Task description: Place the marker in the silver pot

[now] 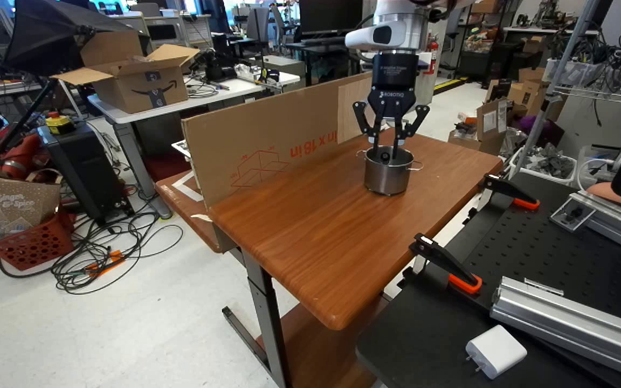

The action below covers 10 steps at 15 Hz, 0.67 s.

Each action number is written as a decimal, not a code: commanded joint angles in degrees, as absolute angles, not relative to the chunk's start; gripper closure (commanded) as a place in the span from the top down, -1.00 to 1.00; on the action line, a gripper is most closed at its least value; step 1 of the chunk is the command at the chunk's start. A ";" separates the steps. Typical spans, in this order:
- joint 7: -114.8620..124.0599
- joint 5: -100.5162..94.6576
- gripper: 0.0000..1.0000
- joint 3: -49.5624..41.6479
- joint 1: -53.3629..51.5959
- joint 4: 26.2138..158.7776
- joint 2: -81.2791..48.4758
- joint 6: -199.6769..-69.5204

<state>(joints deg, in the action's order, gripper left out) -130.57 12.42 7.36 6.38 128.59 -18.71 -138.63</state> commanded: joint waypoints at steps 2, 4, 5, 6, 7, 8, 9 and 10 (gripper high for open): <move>-127.88 9.77 0.46 6.38 5.24 128.29 -19.34 -141.55; -127.43 9.53 0.76 6.45 5.33 128.33 -19.32 -141.94; -127.14 9.40 0.89 6.46 5.33 128.30 -19.34 -142.20; -126.94 9.35 0.99 6.47 5.35 128.29 -19.36 -142.35; -126.66 9.25 1.00 6.48 5.34 128.32 -19.29 -142.35; -126.45 9.37 1.00 6.53 5.42 128.36 -19.18 -142.32; -126.31 9.50 1.00 6.60 5.54 128.43 -18.90 -141.99; -126.09 9.60 1.00 6.63 5.60 128.63 -18.57 -141.77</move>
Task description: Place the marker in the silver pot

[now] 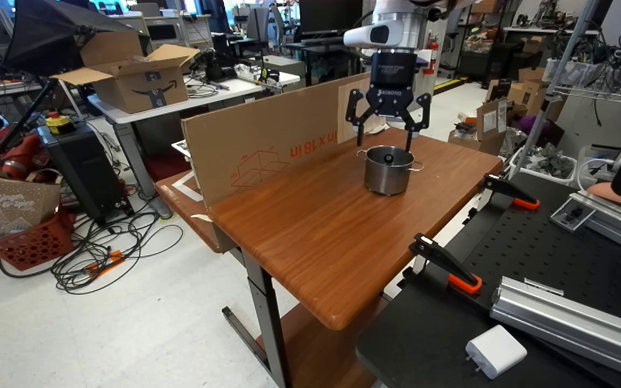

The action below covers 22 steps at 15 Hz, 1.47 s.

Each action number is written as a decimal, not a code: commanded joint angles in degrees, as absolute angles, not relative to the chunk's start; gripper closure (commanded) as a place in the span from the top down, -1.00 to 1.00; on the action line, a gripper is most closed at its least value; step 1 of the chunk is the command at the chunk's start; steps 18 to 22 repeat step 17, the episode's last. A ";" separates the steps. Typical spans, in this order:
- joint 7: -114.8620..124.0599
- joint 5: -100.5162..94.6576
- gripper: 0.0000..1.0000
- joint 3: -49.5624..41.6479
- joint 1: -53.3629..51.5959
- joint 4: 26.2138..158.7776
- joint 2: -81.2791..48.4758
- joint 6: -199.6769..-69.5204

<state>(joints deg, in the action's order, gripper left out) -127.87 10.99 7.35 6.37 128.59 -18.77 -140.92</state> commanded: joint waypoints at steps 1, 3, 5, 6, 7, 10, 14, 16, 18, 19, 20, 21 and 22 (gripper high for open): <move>-126.13 10.10 1.00 6.80 5.80 128.96 -18.01 -141.58; -125.93 10.68 1.00 6.95 6.03 129.49 -16.73 -140.94; -124.82 11.37 1.00 6.98 6.07 130.20 -14.74 -140.09; -124.05 11.43 1.00 6.88 5.95 130.39 -13.93 -139.73; -121.50 10.52 1.00 6.34 5.26 130.91 -12.84 -140.51; -121.99 11.23 1.00 6.69 5.68 129.60 -13.60 -140.45; -120.96 11.24 1.00 6.63 5.58 130.37 -13.02 -140.49; -120.92 11.24 1.00 6.63 5.58 130.37 -13.02 -140.50; -120.90 11.24 1.00 6.63 5.58 130.37 -13.02 -140.50; -120.90 11.24 1.00 6.63 5.58 130.37 -13.02 -140.50; -120.90 11.24 1.00 6.63 5.58 130.37 -13.02 -140.50; -120.90 11.24 1.00 6.63 5.58 130.37 -13.02 -140.50; -120.90 11.24 1.00 6.63 5.58 130.37 -13.02 -140.50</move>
